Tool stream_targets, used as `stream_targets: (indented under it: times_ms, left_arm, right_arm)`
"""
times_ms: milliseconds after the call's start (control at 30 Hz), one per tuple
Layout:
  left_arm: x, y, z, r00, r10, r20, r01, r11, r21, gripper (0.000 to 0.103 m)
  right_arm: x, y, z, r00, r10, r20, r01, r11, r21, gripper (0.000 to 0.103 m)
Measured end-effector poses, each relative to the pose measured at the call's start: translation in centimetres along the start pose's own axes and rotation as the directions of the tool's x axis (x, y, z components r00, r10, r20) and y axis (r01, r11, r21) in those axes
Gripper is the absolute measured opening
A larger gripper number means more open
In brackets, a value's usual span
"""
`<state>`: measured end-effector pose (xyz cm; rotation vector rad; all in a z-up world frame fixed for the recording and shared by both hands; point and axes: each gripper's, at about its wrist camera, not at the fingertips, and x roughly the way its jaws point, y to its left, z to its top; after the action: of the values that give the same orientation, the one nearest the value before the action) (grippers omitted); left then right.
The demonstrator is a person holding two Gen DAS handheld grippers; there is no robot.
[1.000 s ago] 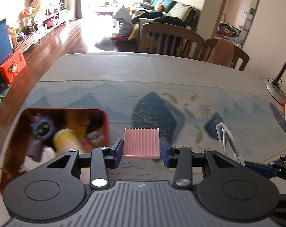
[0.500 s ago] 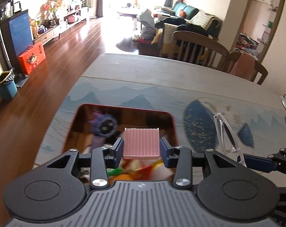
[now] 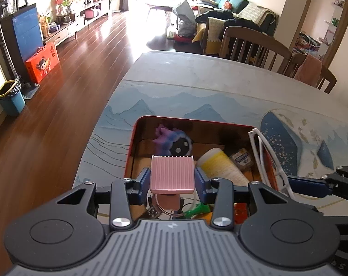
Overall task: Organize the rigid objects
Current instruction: 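Carry the pink comb and white sunglasses into the tin box, release both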
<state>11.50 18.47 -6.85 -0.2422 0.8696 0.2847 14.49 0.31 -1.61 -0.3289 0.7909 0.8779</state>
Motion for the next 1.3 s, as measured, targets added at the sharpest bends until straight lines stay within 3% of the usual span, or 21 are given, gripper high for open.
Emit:
stream_targets:
  times_ms: [467,967,1200,1300]
  left_arm:
    - [1.7,-0.5,-0.9,0.998,-0.058,-0.028,0.061,0.993,0.101,0.04]
    - [2.0,-0.1,-1.4,0.995,-0.06,-0.074,0.066,0.995,0.081,0.042]
    - [0.7,0.1,-1.7,0.997,-0.062,-0.046,0.065,0.995,0.07,0.064]
    - [0.0,0.2,-1.7,0.997,-0.069,-0.03,0.071,0.996,0.062,0.066]
  right_arm:
    - [2.3,1.5,0.4,0.998,-0.04,-0.048,0.039,0.999,-0.02,0.032]
    - [1.2,1.3,-0.5,0.997,-0.067,-0.035,0.068,0.998,0.021,0.038]
    - [0.5,1.1,-0.9,0.998,-0.067,-0.017,0.068,0.996,0.064,0.043]
    - [0.1,1.0,-0.9,0.998,-0.064,-0.005,0.064,0.994,0.086,0.046]
